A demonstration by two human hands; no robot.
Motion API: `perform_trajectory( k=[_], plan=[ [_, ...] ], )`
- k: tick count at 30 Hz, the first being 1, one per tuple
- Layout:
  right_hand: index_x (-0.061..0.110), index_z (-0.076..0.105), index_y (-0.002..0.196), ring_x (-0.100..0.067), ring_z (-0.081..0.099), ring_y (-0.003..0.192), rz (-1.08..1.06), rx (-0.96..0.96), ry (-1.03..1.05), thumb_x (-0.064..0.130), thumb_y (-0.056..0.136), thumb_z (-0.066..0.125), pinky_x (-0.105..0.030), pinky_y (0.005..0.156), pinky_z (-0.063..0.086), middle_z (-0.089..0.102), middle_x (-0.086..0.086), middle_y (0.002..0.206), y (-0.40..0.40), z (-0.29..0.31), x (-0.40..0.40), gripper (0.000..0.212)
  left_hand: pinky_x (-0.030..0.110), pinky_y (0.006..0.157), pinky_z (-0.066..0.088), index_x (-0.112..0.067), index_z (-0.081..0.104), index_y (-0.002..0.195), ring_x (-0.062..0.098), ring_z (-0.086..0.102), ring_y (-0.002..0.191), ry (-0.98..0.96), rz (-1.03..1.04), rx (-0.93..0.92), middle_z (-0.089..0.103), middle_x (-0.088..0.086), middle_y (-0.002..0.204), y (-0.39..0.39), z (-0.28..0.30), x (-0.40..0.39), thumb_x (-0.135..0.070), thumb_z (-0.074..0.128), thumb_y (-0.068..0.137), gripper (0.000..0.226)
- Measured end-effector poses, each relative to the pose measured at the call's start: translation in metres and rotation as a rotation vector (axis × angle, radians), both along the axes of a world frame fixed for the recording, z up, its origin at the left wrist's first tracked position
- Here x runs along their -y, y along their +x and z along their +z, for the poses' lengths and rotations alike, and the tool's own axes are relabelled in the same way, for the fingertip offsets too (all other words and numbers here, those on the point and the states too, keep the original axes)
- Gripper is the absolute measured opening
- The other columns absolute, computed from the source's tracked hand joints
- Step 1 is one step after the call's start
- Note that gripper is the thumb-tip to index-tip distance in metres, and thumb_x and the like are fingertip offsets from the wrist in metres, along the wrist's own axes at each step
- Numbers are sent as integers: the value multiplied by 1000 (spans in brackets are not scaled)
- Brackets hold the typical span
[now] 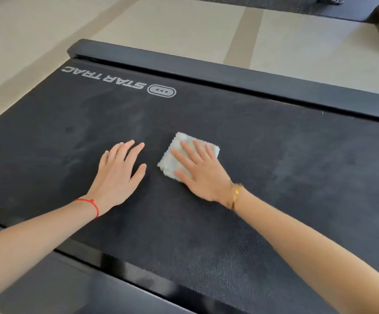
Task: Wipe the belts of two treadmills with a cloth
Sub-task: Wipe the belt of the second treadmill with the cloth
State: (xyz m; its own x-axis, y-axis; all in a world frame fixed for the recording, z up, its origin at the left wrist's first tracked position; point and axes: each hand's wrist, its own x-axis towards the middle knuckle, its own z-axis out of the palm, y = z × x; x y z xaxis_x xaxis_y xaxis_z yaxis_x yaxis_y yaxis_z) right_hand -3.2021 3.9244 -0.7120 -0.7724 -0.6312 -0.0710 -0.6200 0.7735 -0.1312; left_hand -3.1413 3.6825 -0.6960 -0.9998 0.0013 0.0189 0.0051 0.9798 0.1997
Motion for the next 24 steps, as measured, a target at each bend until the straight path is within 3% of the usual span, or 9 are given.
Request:
perform_trajectory(
  k=[3,5,9,13,18,24],
  plan=[
    [33,12,157,-28,3,151,57,33,-41,46,105,28,-39,122,-4,8,2,166,25,-2,-26,56,52,122,20,-17,33,155,31,23,149,-13,3,-42,32,8,160,2,13,22,-35,46,103,57],
    [35,10,157,-25,0,152,-23,30,-47,48,104,27,-34,119,-8,4,5,166,11,0,-40,57,53,121,20,-16,34,155,33,25,148,-45,0,-60,33,10,159,1,19,38,-34,48,102,57],
    [29,10,158,-33,1,151,-302,-3,2,45,105,28,-45,120,1,2,-2,166,-45,2,-36,58,55,120,21,-15,36,154,33,27,147,-84,-11,-72,35,11,157,-4,21,68,-32,50,101,57],
    [29,11,157,-37,-1,150,-451,38,-21,43,104,23,-51,121,-1,2,-5,166,-70,-1,23,56,55,120,21,-14,36,154,33,26,147,-77,-18,-70,34,12,158,-12,11,96,-32,49,102,57],
    [28,12,158,-37,3,150,-245,-29,7,43,105,23,-49,119,2,6,-5,165,-40,-4,120,56,56,119,23,-13,38,153,35,28,146,-62,-44,-85,35,14,157,-28,-4,133,-30,50,101,56],
    [33,13,157,-30,-1,152,44,22,-99,45,105,29,-43,122,-9,8,1,166,40,-8,174,56,56,121,19,-17,35,155,33,23,149,-55,-92,-98,32,10,159,-52,-18,182,-32,49,101,58]
  ],
)
